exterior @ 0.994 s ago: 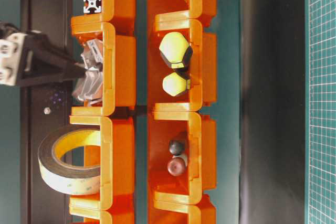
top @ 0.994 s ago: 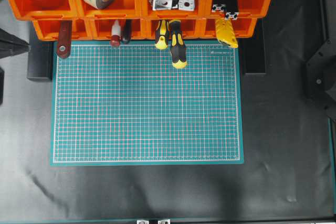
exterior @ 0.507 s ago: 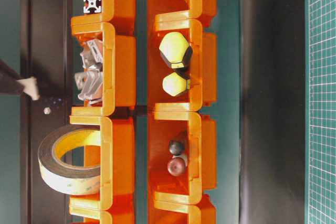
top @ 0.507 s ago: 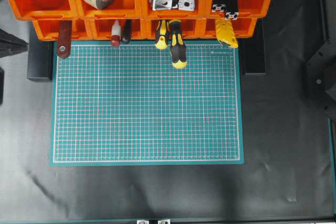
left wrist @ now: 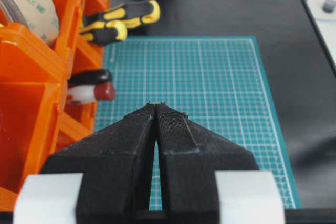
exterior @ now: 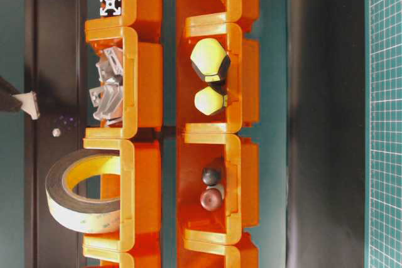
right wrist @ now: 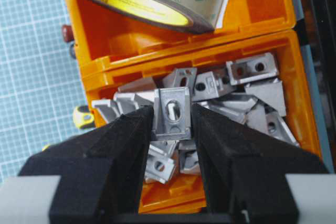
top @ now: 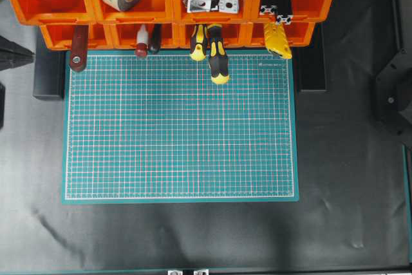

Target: Pick corner brachets from container rack with right arm.

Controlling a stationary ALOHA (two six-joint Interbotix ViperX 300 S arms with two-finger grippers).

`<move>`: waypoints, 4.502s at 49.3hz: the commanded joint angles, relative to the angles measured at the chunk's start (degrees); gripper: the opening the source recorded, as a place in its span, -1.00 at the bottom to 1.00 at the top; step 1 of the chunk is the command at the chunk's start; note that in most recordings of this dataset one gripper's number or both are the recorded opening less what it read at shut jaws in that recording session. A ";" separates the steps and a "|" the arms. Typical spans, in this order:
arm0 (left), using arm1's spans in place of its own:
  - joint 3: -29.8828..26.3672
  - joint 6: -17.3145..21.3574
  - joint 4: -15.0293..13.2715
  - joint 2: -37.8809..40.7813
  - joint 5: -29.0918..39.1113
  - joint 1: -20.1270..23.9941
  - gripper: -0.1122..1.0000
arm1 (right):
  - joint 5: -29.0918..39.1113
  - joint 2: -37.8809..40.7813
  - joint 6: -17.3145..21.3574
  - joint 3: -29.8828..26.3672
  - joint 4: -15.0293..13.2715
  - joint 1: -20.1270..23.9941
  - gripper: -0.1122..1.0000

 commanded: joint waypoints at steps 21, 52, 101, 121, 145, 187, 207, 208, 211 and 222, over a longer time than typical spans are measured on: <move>-1.58 0.35 0.26 0.18 -0.44 -3.69 -0.81 | -5.01 -13.97 1.85 8.61 -0.18 12.92 -0.37; -1.67 0.18 0.18 -2.37 -0.70 -2.81 -0.79 | -44.56 -25.05 4.39 51.94 -0.26 33.66 -0.37; -1.49 0.35 0.18 -3.43 -0.70 -3.16 -0.78 | -53.96 6.50 3.96 48.25 -13.36 29.62 -0.37; -1.49 0.70 0.18 -3.52 -0.97 -3.16 -0.78 | -55.11 7.21 6.42 47.81 -13.18 28.48 -0.03; -0.88 0.09 0.18 -3.52 -0.97 -3.16 -0.78 | -56.78 6.15 7.29 48.16 -12.92 28.65 0.68; -0.44 0.00 0.18 -5.80 -0.70 -3.43 -0.78 | -55.37 -33.57 15.38 66.62 -12.83 31.73 0.67; -0.44 -0.09 0.18 -5.80 -0.70 -3.34 -0.77 | -57.74 -50.45 17.84 74.53 -12.83 28.56 0.67; -0.44 -0.09 0.18 -5.80 -0.70 -3.43 -0.78 | -57.74 -51.06 17.93 74.88 -12.83 28.48 0.67; -0.44 -0.09 0.18 -5.80 -0.79 -3.43 -0.78 | -57.83 -52.38 18.19 75.67 -12.83 28.30 0.66; -0.44 0.00 0.18 -5.80 -0.70 -3.43 -0.78 | -58.97 -53.79 18.81 77.17 -12.83 27.77 0.64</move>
